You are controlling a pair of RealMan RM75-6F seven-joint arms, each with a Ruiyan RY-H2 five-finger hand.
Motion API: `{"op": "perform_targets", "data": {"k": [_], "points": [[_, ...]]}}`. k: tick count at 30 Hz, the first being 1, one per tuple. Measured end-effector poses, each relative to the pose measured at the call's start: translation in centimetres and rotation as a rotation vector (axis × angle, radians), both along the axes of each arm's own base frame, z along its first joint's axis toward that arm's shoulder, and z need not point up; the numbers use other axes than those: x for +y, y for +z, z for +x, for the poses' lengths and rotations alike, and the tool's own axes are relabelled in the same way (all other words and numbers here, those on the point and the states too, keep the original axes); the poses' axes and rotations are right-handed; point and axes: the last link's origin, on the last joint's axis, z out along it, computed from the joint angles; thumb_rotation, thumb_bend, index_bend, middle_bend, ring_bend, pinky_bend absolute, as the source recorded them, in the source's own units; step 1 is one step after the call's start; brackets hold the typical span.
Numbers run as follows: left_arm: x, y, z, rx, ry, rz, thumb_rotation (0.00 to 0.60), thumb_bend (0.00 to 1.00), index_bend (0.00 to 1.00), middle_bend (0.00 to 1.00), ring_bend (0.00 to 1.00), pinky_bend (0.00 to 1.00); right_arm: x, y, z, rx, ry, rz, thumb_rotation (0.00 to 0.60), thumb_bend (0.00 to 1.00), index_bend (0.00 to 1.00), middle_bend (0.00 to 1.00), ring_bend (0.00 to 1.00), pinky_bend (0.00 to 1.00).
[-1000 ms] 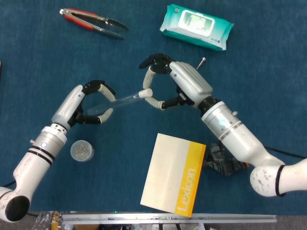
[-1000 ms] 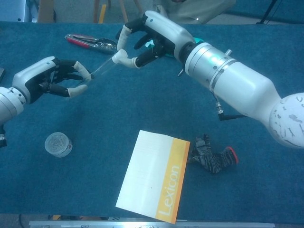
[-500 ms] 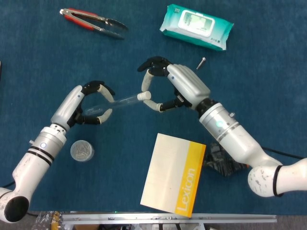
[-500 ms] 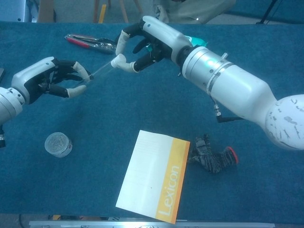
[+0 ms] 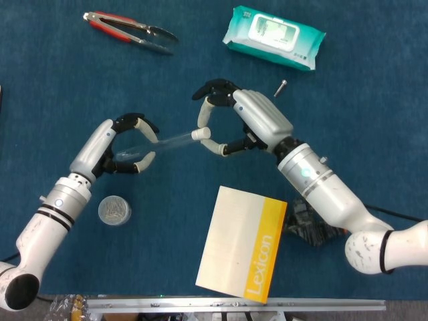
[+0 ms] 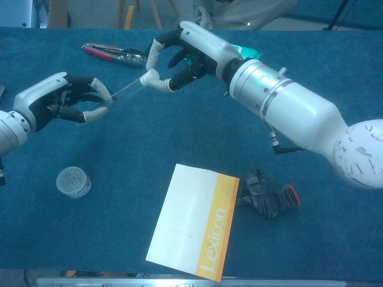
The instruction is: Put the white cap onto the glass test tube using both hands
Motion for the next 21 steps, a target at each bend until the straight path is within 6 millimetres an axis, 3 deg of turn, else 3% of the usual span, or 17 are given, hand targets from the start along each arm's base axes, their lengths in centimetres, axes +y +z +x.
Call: {"op": "perform_targets", "data": {"k": [11,21], "points": [[0.13,0.00,-0.27,-0.010,0.005,0.000,0.600,0.35,0.57,0.34,0.13,0.14,-0.17,-0.17,-0.09,-0.007,0.001,-0.006,0.600,0.27,0.48,0.28,0.13,0.27],[0.43,0.53,-0.66,-0.031,0.022,0.006,0.600,0.35,0.57,0.34,0.13,0.21,-0.36,-0.10,-0.05,-0.016,0.002,-0.012,0.600,0.27,0.41,0.28,0.13,0.27]]}}
